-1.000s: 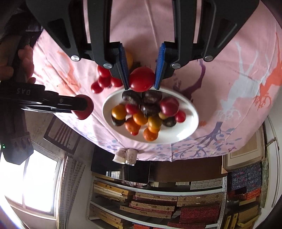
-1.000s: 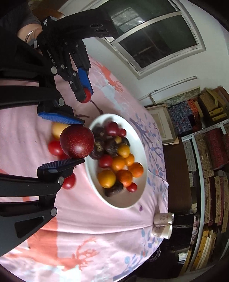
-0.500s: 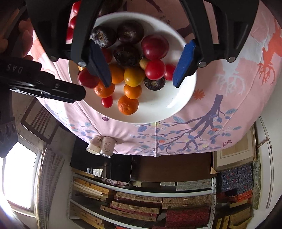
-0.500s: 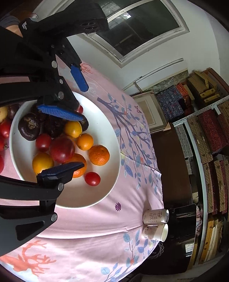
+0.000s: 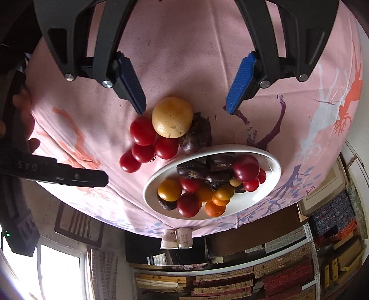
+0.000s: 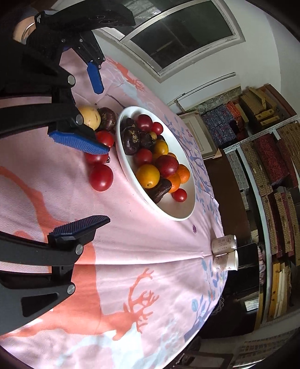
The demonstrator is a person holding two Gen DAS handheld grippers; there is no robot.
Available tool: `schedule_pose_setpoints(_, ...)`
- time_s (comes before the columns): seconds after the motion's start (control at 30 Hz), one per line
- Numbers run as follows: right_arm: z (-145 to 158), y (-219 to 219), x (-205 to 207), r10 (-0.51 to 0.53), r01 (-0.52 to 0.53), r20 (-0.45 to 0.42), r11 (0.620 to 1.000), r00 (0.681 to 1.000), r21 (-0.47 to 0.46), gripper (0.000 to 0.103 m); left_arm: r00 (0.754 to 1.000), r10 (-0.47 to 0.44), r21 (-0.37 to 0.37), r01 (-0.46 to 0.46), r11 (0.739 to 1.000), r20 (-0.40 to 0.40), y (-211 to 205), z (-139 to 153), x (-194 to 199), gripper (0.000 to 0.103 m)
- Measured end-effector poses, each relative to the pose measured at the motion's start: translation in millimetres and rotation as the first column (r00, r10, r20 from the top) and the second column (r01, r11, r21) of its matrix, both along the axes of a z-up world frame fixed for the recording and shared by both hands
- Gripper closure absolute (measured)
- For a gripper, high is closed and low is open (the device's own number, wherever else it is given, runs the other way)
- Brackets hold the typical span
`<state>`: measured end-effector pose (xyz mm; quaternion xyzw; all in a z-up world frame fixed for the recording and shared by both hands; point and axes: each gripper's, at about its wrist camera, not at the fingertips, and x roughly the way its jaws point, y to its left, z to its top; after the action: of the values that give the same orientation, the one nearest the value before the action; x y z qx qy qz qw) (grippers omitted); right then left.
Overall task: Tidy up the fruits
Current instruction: 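Grasp a pale yellow fruit with the left gripper while the right gripper grasps a red tomato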
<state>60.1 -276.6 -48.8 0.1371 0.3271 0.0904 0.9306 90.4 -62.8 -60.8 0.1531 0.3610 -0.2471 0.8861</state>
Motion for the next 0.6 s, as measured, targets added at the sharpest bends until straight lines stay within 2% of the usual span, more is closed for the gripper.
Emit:
schedule_pose_setpoints(0.07,-1.1,2.6,0.4,0.012,-0.012,0.005,1.000,1.000,-0.012,0.048,0.999,0.019,-0.037,-0.020,0.999,-0.033,-1.0,-0.3,6.0,0.035)
schedule_pose_setpoints(0.13,-1.5,1.4,0.8,0.018,-0.018,0.006,1.000,1.000,-0.001,0.048,0.997,0.023,-0.041,-0.026,0.999,-0.078,-4.4,-4.1,14.0,0.049)
schedule_pose_setpoints(0.17,-1.7,-0.2,-0.4,0.017,-0.017,0.008,1.000,1.000,0.009,0.048,0.994,0.006,-0.055,-0.012,0.998,-0.105,-6.7,-6.0,16.0,0.059)
schedule_pose_setpoints(0.2,-1.9,-2.3,-0.8,0.016,-0.016,0.008,1.000,1.000,0.021,0.048,0.993,-0.004,-0.049,-0.001,0.999,-0.114,-10.3,-7.4,16.2,0.063)
schedule_pose_setpoints(0.3,-3.4,-5.4,-0.1,0.019,-0.019,-0.001,0.999,1.000,0.045,0.048,0.994,-0.005,-0.037,0.001,0.999,-0.105,-14.0,-7.3,14.0,0.063)
schedule_pose_setpoints(0.4,-5.3,-2.9,2.0,0.031,-0.030,-0.023,0.999,0.999,0.036,0.048,0.995,-0.007,-0.105,-0.004,0.994,-0.104,-5.3,-2.1,14.0,0.064)
schedule_pose_setpoints(0.53,-8.8,-0.5,7.3,0.032,-0.031,-0.060,0.999,0.998,0.025,0.048,1.000,0.018,-0.204,-0.020,0.979,-0.010,10.3,12.7,1.7,0.064)
schedule_pose_setpoints(0.6,-11.4,0.2,12.5,0.040,-0.037,-0.087,0.999,0.995,0.032,0.056,0.999,0.040,-0.227,-0.037,0.973,0.009,15.1,16.2,-0.1,0.064)
